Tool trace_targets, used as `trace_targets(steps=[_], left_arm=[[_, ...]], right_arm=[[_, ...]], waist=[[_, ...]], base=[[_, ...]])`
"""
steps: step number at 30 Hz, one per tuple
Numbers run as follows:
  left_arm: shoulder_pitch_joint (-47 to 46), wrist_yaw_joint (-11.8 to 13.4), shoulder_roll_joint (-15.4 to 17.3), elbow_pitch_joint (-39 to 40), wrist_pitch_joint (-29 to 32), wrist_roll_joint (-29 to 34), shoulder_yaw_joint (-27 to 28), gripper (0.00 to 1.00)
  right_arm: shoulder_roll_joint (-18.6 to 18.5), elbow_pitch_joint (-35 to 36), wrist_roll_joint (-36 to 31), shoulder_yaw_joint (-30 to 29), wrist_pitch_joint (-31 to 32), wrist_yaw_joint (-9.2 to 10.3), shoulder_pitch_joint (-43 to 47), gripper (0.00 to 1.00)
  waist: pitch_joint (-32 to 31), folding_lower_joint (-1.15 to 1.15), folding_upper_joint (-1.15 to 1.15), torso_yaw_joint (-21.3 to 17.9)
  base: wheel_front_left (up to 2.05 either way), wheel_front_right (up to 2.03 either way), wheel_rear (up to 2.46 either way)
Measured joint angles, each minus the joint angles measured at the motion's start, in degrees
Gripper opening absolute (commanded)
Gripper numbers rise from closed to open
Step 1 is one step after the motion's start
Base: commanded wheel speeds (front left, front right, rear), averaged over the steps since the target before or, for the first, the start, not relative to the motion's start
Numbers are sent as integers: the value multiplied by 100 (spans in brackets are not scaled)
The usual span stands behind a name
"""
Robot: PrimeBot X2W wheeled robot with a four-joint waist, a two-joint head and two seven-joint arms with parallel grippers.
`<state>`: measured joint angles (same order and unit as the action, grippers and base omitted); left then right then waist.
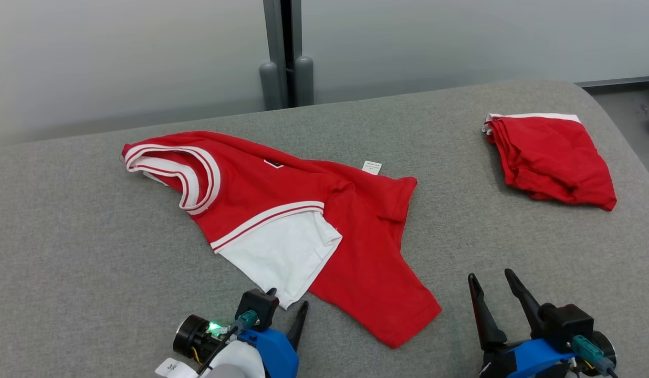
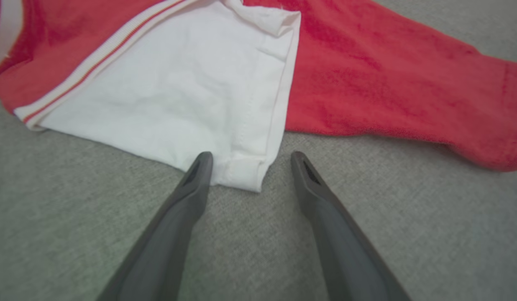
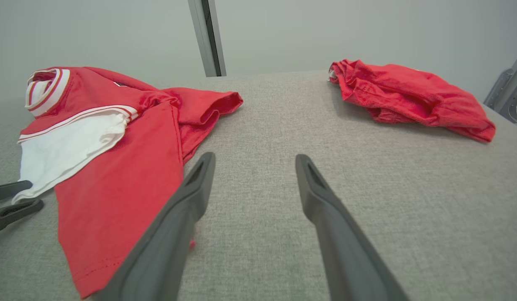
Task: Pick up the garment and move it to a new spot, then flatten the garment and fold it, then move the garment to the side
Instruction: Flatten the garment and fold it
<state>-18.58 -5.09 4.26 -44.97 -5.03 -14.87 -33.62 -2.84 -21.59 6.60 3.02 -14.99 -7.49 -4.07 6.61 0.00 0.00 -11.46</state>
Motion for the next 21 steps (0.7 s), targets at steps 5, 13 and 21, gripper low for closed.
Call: trace_targets(steps=[5, 13, 21], left_arm=[[-127, 1, -31, -283, -58, -47, -4, 73], [-202, 132, -62, -536, -446, -124, 1, 0], [-258, 572, 344, 89, -956, -230, 494, 0]], right_arm=[[0, 4, -12, -13, 0, 0, -9, 100], [-1, -15, -15, -56, 0, 0, 26, 100], [1, -55, -60, -270, 0, 0, 138, 100]], waist=[[0, 0, 0, -53], [-128, 0, 0, 22], [-359, 0, 0, 380]], base=[[0, 0, 0], [0, 0, 0], [0, 0, 0]])
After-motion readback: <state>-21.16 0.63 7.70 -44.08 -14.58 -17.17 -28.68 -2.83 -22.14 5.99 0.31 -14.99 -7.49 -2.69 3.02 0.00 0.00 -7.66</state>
